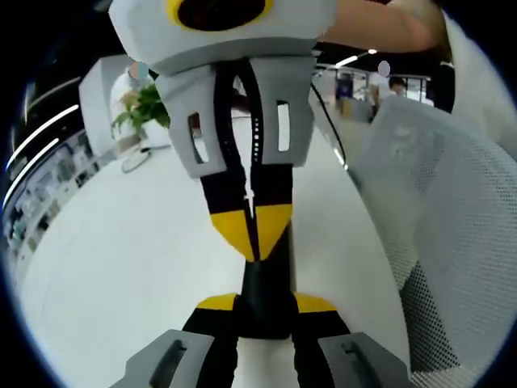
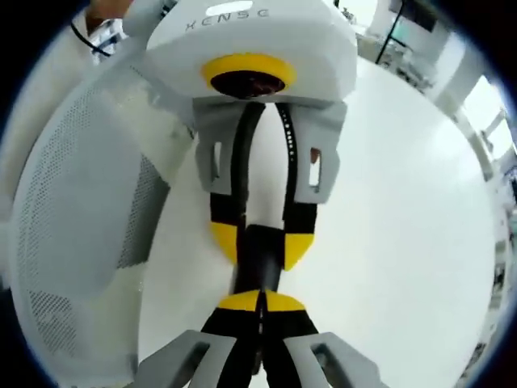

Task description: Press the specified remote control buttons in sequence, fully releasing each button before pressing the next.

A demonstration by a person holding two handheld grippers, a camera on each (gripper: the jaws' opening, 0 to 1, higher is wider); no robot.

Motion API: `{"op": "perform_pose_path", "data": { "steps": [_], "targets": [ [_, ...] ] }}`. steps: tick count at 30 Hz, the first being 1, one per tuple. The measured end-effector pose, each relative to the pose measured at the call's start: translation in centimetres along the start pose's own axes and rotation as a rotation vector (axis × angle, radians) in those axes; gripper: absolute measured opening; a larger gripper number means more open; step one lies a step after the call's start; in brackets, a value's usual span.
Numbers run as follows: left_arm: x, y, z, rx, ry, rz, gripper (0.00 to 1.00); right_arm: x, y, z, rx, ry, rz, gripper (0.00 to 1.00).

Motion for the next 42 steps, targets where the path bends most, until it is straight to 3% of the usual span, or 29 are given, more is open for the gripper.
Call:
{"op": "perform_pose_path", "data": {
  "steps": [7, 22, 42],
  "targets": [
    [0.0, -0.1, 0.0, -0.002, -0.001, -0.007, 0.23, 0.4, -0.2, -0.2, -0.012, 0.019, 0.027, 0.0],
    [0.0, -0.2, 0.1, -0.003, -0.001, -0.021, 0.23, 0.4, -0.4, -0.6, -0.027, 0.013, 0.037, 0.26],
    [0.1, -0.2, 0.2, -0.003, -0.001, -0.032, 0.23, 0.7, 1.5, -1.2, -0.055, -0.001, 0.005, 0.3]
  ]
}}
Point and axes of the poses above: the point that each gripper's makers call its tool centre point, and the gripper's own axes: x roughly backward along the fingers, z roughly to its right, y roughly out of its underside, the point moved 9 cm from there along x, roughly backward along the fingers, and after that the axes turned 7 degrees about x, right-handed, at the moved point
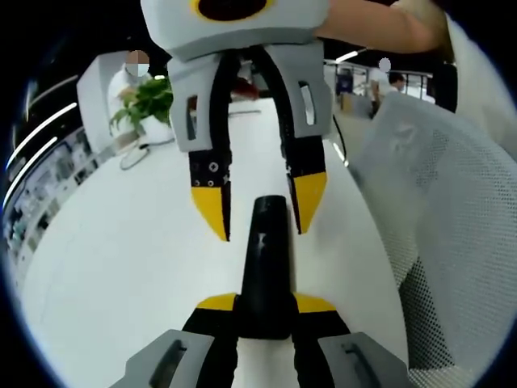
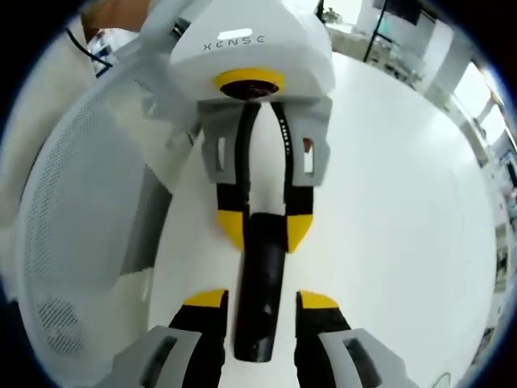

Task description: Press the specified remote control buttons in sequence, fully releasing each button before pressing the next.

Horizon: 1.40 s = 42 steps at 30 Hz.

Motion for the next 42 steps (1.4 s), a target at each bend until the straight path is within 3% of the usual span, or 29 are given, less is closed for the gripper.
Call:
{"op": "perform_pose_path", "data": {
  "steps": [18, 42],
  "targets": [
    [-0.1, -0.1, -0.2, 0.0, 0.004, -0.011, 0.23, 0.3, 4.7, -1.3, -0.078, 0.004, -0.037, 0.3],
    [-0.2, -0.2, -0.1, 0.0, 0.005, -0.018, 0.23, -0.5, 6.7, -1.7, -0.11, 0.003, -0.062, 0.27]
  ]
}}
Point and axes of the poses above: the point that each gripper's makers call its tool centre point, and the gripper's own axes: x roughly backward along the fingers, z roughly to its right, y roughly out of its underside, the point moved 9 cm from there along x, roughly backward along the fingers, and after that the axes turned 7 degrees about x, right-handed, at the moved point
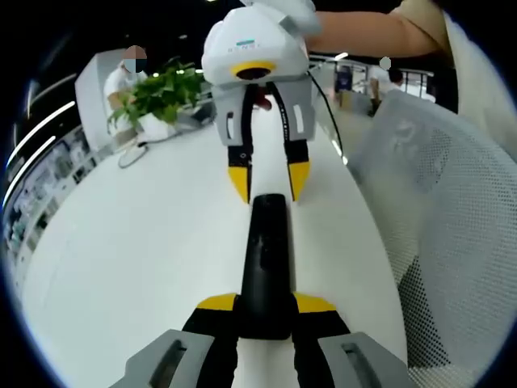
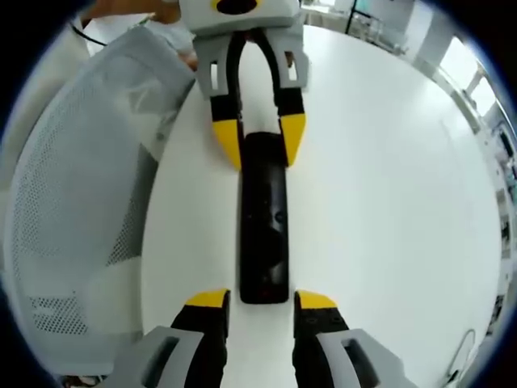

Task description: Press the specified remote control buttons in sequence, fully releasing each button before pressing the next.

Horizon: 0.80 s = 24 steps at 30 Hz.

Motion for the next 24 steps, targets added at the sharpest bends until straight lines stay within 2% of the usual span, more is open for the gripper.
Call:
{"op": "perform_pose_path", "data": {
  "steps": [11, 15, 24],
  "targets": [
    [0.06, -0.02, 0.02, -0.001, 0.002, 0.001, 0.23, -0.37, -0.18, -0.02, 0.023, 0.03, -0.003, 0.21],
    [0.09, 0.0, 0.03, 0.0, 0.001, 0.003, 0.23, -0.43, -0.33, -0.27, 0.049, 0.046, -0.021, 0.21],
    [0.07, 0.03, 0.02, -0.001, -0.001, 0.002, 0.23, -0.42, -0.36, -0.27, 0.043, 0.048, -0.029, 0.21]
  ]
}}
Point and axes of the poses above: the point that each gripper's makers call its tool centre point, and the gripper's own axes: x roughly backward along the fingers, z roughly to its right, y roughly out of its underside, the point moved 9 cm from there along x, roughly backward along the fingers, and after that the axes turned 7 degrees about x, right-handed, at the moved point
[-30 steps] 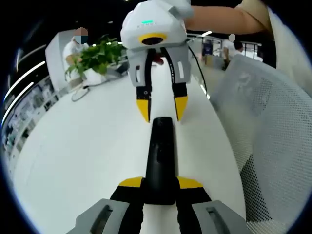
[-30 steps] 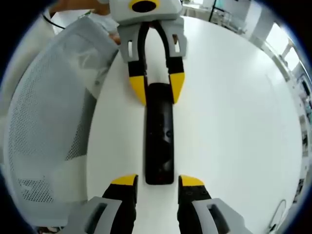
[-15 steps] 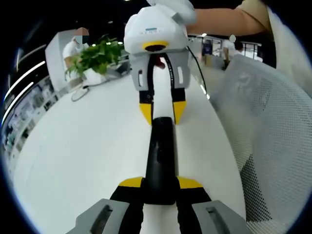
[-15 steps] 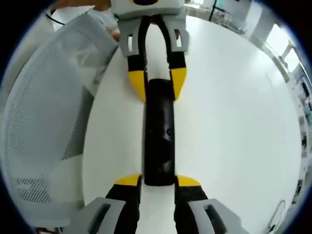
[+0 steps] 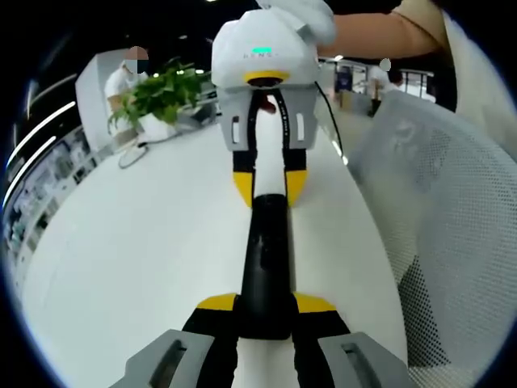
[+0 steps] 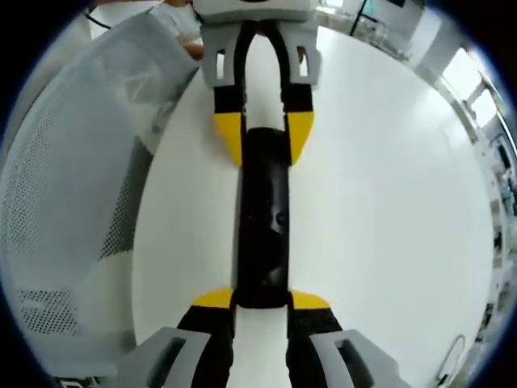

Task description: Press the specified remote control buttons in sequence, fully releasing each button before pressing the next.

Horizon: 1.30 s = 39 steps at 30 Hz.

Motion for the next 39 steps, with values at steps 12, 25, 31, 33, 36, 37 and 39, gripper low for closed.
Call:
{"op": "perform_pose_path", "data": {
  "steps": [12, 25, 31, 33, 36, 37, 39],
  "targets": [
    [0.02, 0.15, -0.07, 0.02, 0.005, 0.014, 0.24, 0.08, -0.19, -0.08, 0.007, -0.005, -0.01, 0.21],
    [-0.09, 0.12, -0.08, 0.03, 0.013, 0.026, 0.24, 0.15, -0.31, -0.14, 0.004, -0.01, -0.021, 0.21],
    [-0.07, 0.13, 0.05, 0.025, 0.008, 0.029, 0.24, 0.16, -0.33, -0.2, 0.004, -0.01, -0.021, 0.2],
    [-0.07, 0.12, 0.06, 0.024, 0.009, 0.028, 0.24, 0.17, -0.36, -0.23, 0.006, -0.011, -0.021, 0.2],
    [-0.07, 0.1, 0.06, 0.021, 0.013, 0.028, 0.23, 0.17, -0.37, -0.27, 0.004, -0.01, -0.021, 0.2],
    [-0.07, 0.1, 0.06, 0.02, 0.014, 0.029, 0.23, 0.18, -0.36, -0.28, 0.003, -0.01, -0.02, 0.2],
    [-0.08, 0.11, 0.04, 0.019, 0.015, 0.029, 0.23, 0.17, -0.36, -0.27, 0.002, -0.01, -0.019, 0.2]
  ]
}}
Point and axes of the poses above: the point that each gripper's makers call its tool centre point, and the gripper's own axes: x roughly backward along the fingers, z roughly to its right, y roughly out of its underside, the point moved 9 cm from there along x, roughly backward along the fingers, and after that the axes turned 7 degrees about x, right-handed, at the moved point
